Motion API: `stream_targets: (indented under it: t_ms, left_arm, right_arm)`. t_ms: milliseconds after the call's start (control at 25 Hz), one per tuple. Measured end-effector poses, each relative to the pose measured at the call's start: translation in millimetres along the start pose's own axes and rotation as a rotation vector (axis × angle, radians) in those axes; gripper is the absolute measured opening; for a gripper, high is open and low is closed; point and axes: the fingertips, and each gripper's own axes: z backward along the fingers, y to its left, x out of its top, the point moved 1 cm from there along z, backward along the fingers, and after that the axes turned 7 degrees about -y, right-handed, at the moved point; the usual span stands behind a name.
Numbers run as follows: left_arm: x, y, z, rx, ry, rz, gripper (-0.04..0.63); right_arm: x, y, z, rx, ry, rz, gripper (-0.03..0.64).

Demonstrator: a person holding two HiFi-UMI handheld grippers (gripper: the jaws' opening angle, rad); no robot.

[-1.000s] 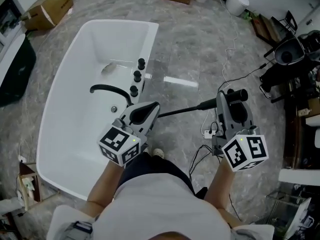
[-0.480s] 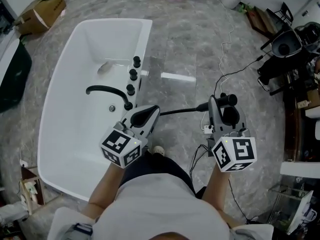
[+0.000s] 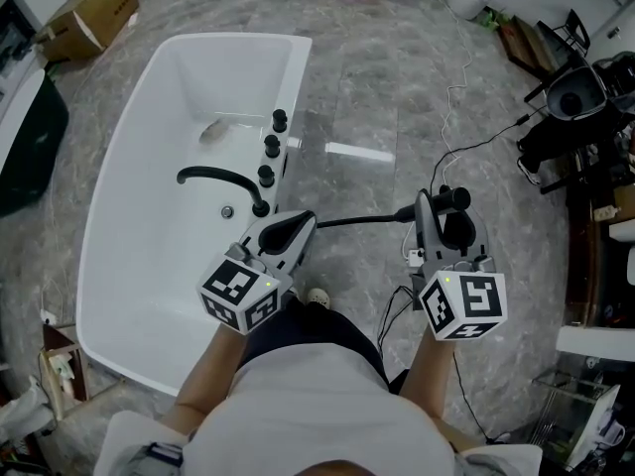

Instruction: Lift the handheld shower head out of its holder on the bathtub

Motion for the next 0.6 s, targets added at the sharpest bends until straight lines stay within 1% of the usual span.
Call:
stream_targets:
  t_ms: [600]
  left_arm:
    - [-1.9,2.3,1.6,-0.002,0.005,0.014,0.012]
  right_arm:
    - [-0.6,0.7,-5.1,-0.022,0.007,-0.01,0.143]
